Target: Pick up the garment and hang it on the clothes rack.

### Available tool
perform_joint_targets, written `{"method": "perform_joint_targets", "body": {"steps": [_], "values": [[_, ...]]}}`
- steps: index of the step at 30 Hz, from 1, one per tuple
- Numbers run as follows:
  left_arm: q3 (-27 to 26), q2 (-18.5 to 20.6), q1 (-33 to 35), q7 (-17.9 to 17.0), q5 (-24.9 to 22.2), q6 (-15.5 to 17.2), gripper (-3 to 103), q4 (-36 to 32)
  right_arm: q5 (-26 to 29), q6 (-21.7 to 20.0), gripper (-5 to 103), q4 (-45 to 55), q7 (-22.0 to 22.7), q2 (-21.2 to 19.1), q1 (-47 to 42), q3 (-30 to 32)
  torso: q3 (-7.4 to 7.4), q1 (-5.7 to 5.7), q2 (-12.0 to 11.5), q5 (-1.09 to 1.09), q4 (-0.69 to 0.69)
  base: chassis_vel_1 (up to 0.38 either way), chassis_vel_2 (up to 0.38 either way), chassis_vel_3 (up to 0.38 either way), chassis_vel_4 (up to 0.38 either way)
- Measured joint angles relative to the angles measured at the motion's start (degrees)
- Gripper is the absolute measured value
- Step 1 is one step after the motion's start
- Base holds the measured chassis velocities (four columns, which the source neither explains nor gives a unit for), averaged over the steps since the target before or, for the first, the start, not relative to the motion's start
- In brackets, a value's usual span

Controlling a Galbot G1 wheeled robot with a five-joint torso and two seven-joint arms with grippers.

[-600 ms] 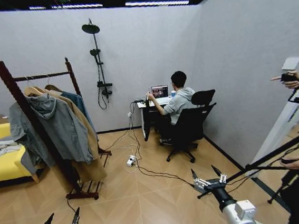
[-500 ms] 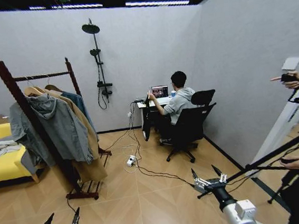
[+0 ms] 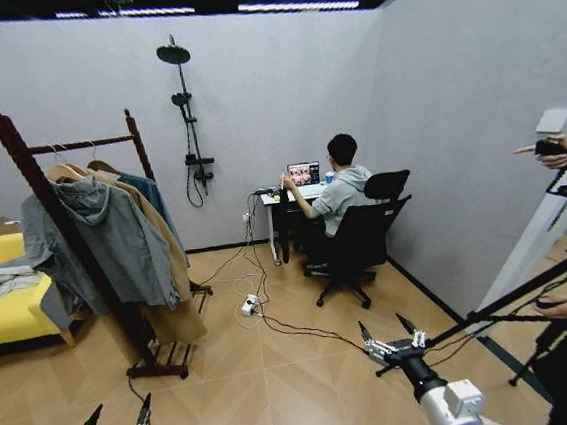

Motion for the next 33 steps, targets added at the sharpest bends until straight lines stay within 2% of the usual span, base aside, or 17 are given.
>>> {"method": "perform_joint_targets", "body": {"steps": [33], "values": [[0.0, 0.0, 0.0, 0.0, 0.0, 0.0, 100, 0.0, 0.0, -0.4, 100, -1.1, -0.2, -0.6, 0.0, 0.3, 0.00, 0.00, 0.0, 0.00, 0.00, 0.000, 0.000, 0.000, 0.000]]}}
